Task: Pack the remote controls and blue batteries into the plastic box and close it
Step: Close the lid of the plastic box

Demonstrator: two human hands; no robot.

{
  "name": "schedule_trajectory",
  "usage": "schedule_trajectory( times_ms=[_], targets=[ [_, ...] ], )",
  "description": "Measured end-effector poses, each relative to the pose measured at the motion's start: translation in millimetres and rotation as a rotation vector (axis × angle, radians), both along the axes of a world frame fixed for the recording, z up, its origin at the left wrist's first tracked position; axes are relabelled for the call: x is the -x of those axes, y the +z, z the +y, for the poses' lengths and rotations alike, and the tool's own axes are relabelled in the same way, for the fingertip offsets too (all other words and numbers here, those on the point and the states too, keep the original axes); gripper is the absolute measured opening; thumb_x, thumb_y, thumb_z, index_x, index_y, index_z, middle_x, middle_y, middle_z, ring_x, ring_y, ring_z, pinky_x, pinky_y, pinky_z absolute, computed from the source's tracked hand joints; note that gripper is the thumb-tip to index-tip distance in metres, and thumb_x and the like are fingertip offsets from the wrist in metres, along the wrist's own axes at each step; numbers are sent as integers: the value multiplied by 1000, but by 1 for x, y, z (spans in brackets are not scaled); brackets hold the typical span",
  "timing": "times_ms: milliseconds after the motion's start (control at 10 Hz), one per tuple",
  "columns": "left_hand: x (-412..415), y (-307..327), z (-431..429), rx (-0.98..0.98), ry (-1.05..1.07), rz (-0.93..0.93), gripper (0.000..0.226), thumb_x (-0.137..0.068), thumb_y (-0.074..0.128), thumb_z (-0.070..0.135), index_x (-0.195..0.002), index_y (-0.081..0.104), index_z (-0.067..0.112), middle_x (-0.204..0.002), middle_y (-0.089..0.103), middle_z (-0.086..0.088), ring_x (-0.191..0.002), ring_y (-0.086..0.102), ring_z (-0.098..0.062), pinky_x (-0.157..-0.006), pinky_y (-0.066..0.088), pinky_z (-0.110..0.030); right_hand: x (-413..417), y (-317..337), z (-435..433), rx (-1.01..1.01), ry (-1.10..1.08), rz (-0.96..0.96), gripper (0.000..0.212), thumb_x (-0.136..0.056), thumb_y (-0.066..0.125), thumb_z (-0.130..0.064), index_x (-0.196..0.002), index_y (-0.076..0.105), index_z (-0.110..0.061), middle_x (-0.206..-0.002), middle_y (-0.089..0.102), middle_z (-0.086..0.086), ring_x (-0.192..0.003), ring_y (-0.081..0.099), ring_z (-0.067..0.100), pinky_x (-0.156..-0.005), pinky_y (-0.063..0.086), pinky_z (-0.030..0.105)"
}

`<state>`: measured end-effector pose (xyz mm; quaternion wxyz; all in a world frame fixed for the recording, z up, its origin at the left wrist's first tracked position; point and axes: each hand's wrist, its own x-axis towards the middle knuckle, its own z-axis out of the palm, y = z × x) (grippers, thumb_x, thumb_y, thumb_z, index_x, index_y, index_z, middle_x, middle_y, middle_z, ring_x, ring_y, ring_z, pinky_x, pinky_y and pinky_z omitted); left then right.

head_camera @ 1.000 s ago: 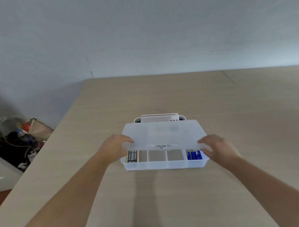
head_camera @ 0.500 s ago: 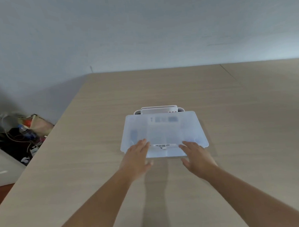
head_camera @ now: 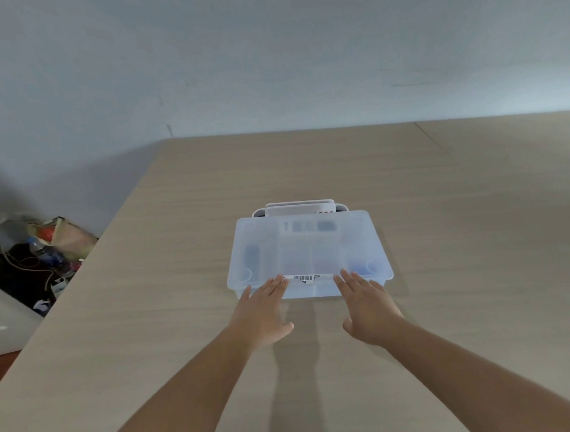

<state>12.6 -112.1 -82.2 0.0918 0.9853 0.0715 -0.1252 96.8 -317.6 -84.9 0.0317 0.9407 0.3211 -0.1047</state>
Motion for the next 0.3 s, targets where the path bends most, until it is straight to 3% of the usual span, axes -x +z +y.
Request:
schedule_trajectory(
  times_ms=[100,200,300],
  targets=[
    [1,13,1,-3,-23,-85,75,-91,48,41,-155,12,24,-163,6,10,-150,11,-7,-123,6,-33,3,17,-4,-119,-22,92,78,-88,50,-34,-152,8,-20,-162,9,0,-148,15,17,-119,18,35],
    [44,11,-3,209,-10,-176,57,-88,50,42,-143,36,33,-148,39,11,-131,45,-8,-108,34,-23,23,54,-19,-596,-128,124,50,-86,58,-32,-134,44,-32,-141,49,-13,-128,47,10,-109,38,28],
    [101,-3,5,386,49,-196,16,-82,49,43,-93,53,53,-83,60,25,-75,57,6,-84,50,-28,59,117,-49,-1250,-125,-32,23,-77,60,-30,-98,53,-38,-96,64,-11,-90,62,4,-82,48,17]
  ],
)
